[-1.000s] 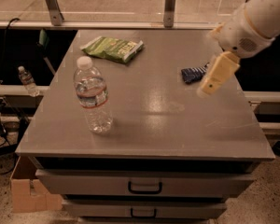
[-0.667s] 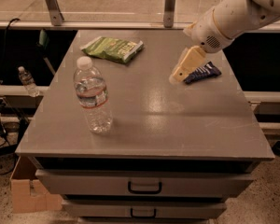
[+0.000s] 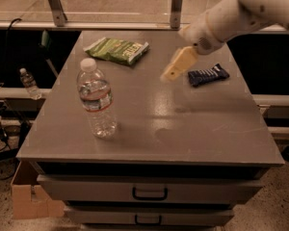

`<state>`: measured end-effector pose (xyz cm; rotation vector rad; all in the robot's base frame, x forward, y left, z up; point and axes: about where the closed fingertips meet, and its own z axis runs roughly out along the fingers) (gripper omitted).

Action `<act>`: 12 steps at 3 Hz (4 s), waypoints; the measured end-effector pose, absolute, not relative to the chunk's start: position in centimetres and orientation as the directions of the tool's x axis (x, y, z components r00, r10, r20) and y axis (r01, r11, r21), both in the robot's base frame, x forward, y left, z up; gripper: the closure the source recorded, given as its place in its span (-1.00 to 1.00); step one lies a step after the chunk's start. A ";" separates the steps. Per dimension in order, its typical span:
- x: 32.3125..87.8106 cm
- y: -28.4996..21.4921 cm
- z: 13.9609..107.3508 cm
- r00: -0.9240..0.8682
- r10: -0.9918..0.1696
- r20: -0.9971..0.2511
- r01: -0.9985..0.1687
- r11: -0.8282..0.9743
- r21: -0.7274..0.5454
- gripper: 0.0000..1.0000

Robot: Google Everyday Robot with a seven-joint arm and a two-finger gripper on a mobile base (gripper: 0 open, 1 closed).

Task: Move green jalapeno chip bag near water bottle

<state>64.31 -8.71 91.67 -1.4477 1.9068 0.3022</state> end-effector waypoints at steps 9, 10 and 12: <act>76.6 5.2 87.3 -0.212 -0.464 -0.860 -0.844 0.531 -0.079 1.00; 70.8 3.9 91.8 -0.086 -0.482 -0.872 -0.896 0.420 -0.143 1.00; 63.0 2.1 93.7 0.018 -0.574 -0.819 -0.937 0.276 -0.214 1.00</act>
Offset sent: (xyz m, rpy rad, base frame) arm 0.1246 0.1226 -0.0240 0.3650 0.0226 -0.0574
